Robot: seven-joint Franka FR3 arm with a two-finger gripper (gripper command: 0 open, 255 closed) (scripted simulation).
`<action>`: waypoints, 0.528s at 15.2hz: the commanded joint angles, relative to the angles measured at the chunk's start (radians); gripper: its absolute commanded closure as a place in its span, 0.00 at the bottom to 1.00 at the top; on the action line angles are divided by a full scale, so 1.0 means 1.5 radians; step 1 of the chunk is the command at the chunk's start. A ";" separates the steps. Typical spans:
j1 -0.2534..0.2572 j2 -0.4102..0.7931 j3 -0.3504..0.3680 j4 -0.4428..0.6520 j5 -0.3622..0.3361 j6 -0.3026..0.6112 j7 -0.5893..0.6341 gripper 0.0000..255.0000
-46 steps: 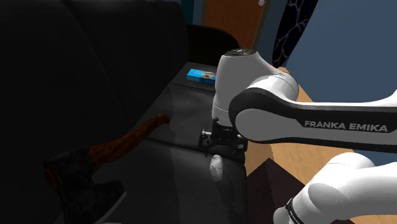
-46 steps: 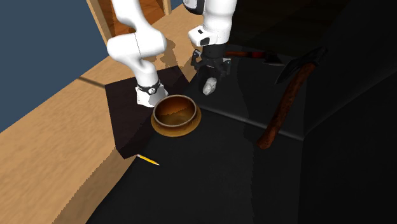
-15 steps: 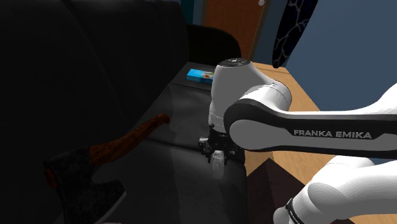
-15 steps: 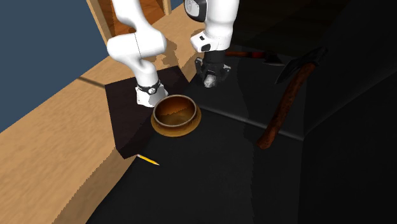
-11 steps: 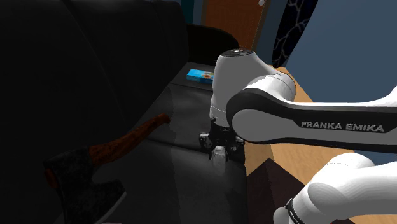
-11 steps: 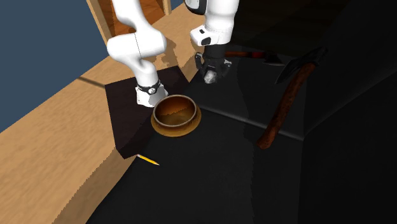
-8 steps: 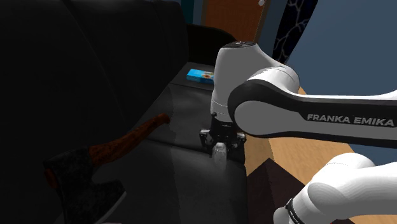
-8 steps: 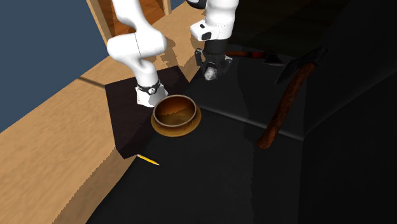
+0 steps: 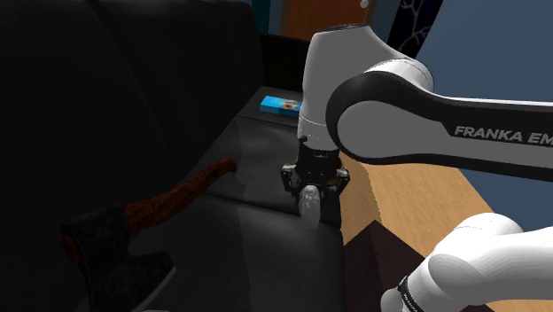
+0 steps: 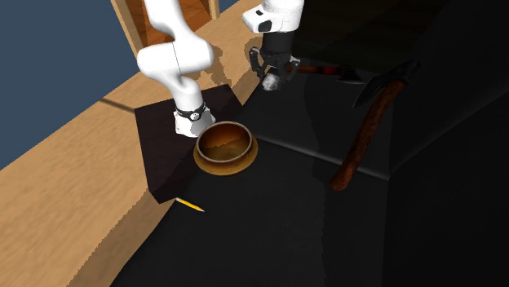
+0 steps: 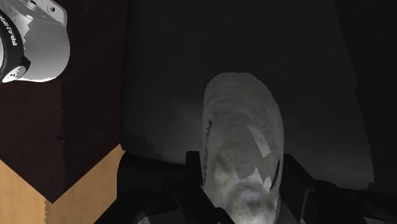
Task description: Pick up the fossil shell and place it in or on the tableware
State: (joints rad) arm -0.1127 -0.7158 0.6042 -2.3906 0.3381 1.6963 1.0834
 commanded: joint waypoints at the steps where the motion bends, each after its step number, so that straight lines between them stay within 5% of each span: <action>1: -0.002 0.001 -0.005 0.016 -0.004 -0.016 0.000 1.00; 8: -0.008 0.006 -0.022 0.079 -0.019 -0.075 0.002 1.00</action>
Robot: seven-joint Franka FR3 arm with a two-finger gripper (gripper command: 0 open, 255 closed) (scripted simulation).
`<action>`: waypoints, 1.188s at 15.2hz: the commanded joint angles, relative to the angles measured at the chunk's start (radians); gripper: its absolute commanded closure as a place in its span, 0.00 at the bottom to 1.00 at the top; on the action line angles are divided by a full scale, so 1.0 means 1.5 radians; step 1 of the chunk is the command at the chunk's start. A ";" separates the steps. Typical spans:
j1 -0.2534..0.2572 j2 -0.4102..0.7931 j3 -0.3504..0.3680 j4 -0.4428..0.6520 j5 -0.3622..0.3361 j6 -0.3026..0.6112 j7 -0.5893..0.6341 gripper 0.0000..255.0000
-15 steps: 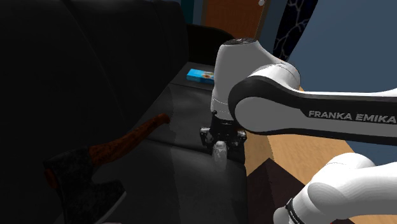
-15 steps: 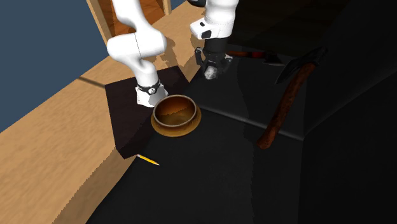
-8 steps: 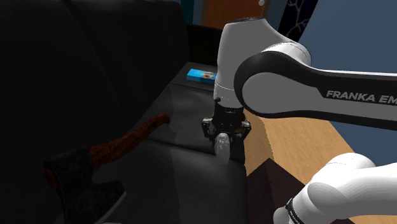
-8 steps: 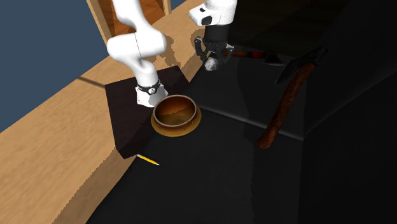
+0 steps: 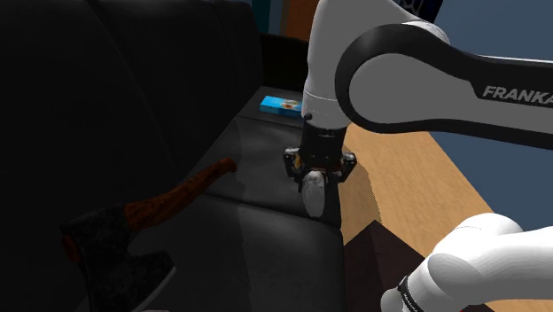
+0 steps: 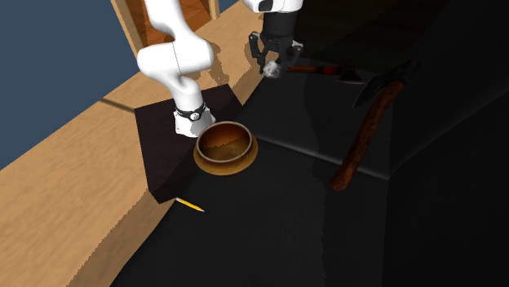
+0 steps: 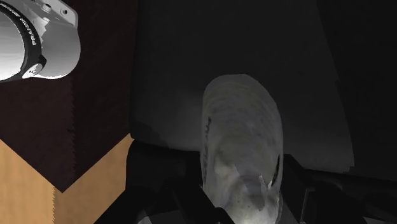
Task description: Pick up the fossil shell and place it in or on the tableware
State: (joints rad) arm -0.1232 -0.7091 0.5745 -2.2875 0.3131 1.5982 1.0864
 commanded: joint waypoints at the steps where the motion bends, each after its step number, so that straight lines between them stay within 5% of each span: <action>1: -0.002 0.002 -0.005 0.020 -0.004 -0.018 0.001 1.00; 18: -0.102 0.131 -0.140 0.075 -0.134 0.032 -0.183 1.00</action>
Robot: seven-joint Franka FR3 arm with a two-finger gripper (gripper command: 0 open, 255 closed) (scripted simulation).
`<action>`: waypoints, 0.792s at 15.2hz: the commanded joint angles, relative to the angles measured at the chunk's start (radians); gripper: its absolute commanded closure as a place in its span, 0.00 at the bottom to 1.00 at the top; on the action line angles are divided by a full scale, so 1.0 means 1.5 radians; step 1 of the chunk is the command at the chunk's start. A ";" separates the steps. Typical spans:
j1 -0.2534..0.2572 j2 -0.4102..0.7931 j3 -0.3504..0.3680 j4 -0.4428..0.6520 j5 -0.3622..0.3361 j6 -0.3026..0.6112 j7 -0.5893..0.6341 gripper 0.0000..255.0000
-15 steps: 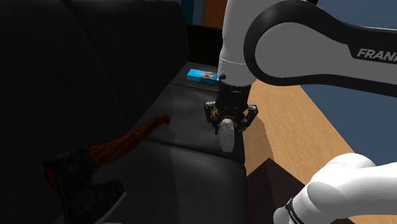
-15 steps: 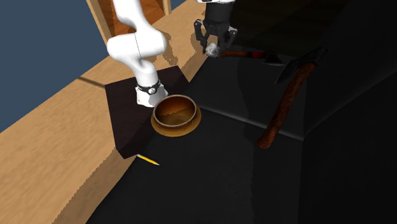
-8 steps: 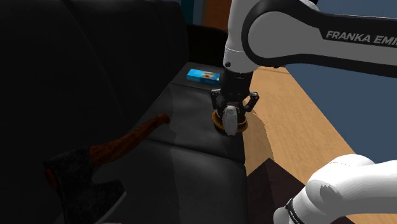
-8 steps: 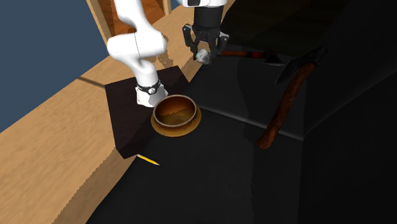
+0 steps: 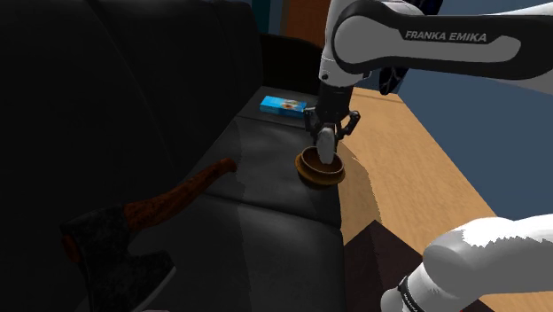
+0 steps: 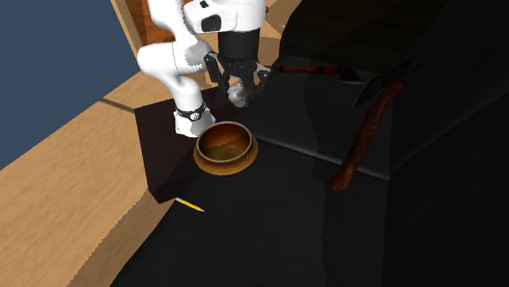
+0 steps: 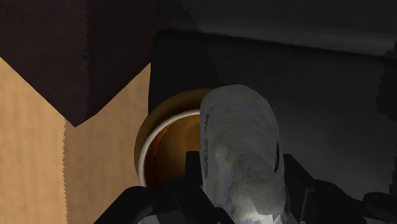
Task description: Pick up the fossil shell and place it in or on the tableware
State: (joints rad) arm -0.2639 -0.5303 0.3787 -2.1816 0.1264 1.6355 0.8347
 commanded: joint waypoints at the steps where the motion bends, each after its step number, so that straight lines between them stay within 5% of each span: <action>1: -0.015 0.025 -0.018 0.012 -0.018 0.011 -0.026 1.00; 4: -0.036 0.068 -0.039 0.041 -0.041 0.024 -0.058 1.00; 12: -0.033 0.067 -0.034 -0.031 -0.037 0.095 -0.056 1.00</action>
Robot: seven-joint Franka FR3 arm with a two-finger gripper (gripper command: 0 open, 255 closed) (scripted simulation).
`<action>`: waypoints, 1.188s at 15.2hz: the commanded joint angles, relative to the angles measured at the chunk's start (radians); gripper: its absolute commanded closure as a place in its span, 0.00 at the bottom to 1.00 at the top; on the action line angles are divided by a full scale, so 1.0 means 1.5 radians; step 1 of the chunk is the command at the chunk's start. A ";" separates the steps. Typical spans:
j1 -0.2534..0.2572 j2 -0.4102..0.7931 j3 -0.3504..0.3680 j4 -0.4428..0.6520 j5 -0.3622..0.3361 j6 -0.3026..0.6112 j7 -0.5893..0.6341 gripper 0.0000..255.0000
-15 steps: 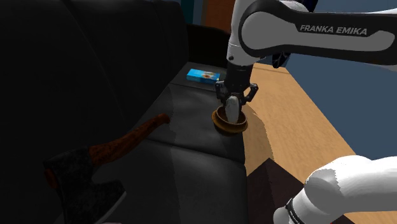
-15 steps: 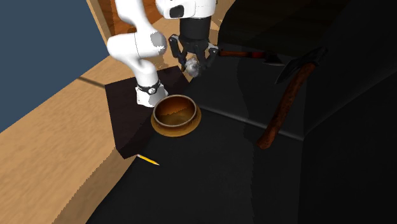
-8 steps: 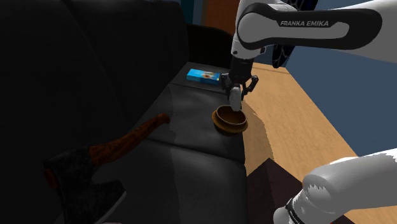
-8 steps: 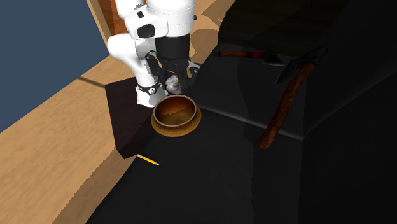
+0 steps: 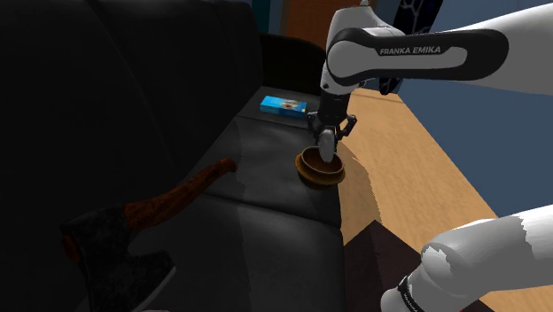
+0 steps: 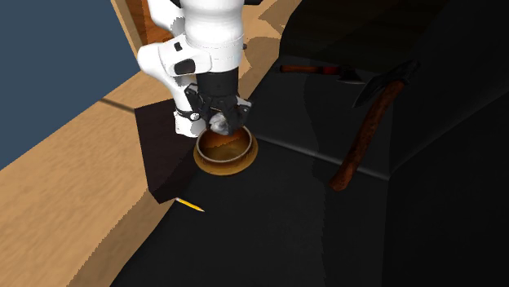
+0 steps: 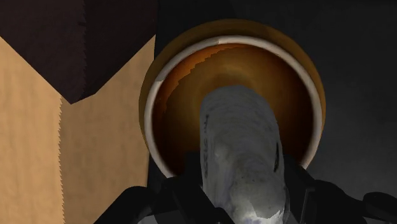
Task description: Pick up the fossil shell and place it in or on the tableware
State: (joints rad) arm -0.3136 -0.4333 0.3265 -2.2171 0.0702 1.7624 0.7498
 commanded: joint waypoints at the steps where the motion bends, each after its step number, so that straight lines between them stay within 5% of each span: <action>1: 0.000 0.003 0.002 -0.016 0.000 0.019 0.001 1.00; 12: 0.001 0.007 0.006 -0.048 0.001 0.055 0.003 1.00; 13: 0.001 0.007 0.006 -0.048 0.001 0.055 0.003 0.00; 18: 0.001 0.007 0.006 -0.048 0.001 0.055 0.003 0.00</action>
State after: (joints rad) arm -0.3117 -0.4232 0.3349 -2.2888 0.0724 1.8444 0.7546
